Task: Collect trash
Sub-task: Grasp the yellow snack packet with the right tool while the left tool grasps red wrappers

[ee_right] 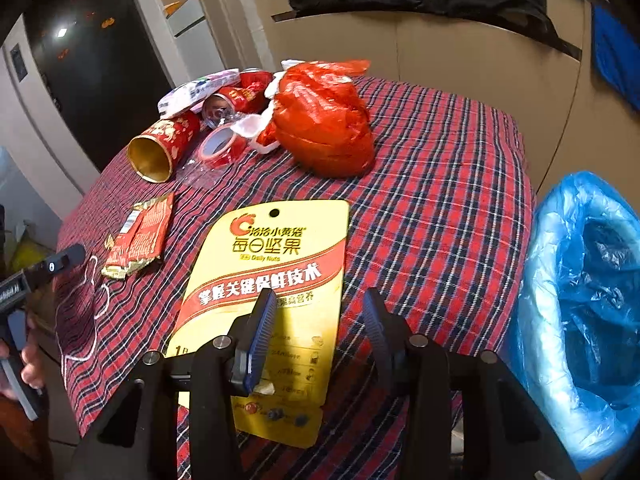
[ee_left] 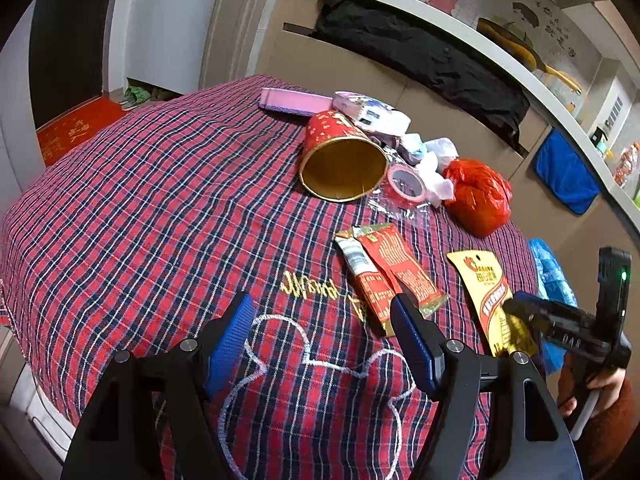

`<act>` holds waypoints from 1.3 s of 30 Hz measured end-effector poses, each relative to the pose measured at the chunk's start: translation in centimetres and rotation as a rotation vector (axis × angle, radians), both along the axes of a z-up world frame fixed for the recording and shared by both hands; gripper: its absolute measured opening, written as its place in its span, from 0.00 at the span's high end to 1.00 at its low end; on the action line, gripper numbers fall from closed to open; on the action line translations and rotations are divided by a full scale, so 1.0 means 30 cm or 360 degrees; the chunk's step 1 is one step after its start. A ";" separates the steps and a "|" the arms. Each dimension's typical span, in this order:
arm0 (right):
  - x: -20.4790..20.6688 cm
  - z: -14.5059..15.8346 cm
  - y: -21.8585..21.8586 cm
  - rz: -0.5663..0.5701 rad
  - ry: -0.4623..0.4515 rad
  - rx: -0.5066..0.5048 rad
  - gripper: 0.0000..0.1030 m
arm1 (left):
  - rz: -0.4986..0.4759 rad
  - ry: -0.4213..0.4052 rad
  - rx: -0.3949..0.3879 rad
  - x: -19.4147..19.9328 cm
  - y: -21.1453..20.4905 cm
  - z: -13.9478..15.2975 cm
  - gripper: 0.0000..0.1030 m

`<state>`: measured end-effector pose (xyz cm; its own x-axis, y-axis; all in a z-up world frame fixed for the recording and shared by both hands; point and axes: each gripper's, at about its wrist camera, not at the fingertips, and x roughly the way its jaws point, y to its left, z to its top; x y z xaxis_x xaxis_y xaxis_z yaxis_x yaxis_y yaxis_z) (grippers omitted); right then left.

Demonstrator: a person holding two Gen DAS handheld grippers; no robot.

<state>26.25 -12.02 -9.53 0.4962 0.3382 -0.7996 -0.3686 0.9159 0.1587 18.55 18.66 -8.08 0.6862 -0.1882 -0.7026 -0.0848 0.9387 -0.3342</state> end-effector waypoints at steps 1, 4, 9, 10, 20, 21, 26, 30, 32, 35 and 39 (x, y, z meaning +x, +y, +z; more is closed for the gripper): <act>-0.005 -0.002 0.025 0.0037 -0.0021 -0.0054 0.47 | 0.0007 0.0007 -0.0004 0.003 0.002 0.000 0.31; -0.016 -0.005 0.079 0.0109 -0.0067 -0.0175 0.46 | 0.0006 0.0010 -0.0017 0.004 -0.001 0.001 0.31; -0.032 0.033 0.088 0.0173 -0.0053 -0.0096 0.96 | -0.0033 0.0003 0.0004 -0.005 -0.023 0.010 0.31; -0.040 0.048 0.089 0.0187 -0.0070 -0.0082 0.97 | -0.0035 0.0003 0.0002 -0.005 -0.024 0.012 0.31; -0.112 0.181 0.060 0.0205 -0.0209 -0.0026 0.93 | -0.0130 0.0057 0.0019 0.020 -0.109 0.000 0.31; -0.104 0.179 0.057 0.0177 -0.0208 -0.0036 0.89 | -0.0134 0.0056 0.0013 0.031 -0.125 -0.004 0.31; -0.128 0.153 0.035 0.0129 -0.0203 -0.0056 0.74 | -0.0055 0.0079 0.0178 0.132 -0.190 -0.022 0.34; -0.156 0.144 0.031 0.0152 -0.0184 -0.0063 0.72 | -0.0021 0.0098 0.0274 0.198 -0.199 -0.050 0.66; -0.155 0.143 0.033 0.0176 -0.0170 -0.0057 0.68 | -0.0024 0.0075 0.0197 0.195 -0.170 -0.040 0.76; -0.138 0.132 0.058 0.0216 -0.0131 -0.0058 0.64 | 0.0023 -0.0011 0.0219 0.161 -0.126 0.001 0.77; -0.194 0.118 0.110 0.0426 -0.0076 -0.0073 0.64 | 0.0100 -0.0056 0.0266 0.103 -0.047 0.045 0.77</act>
<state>20.44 -8.71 -5.98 0.4314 0.4265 -0.7950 -0.6047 0.7906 0.0960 21.65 17.24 -6.73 0.7177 -0.0266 -0.6958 -0.1362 0.9746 -0.1778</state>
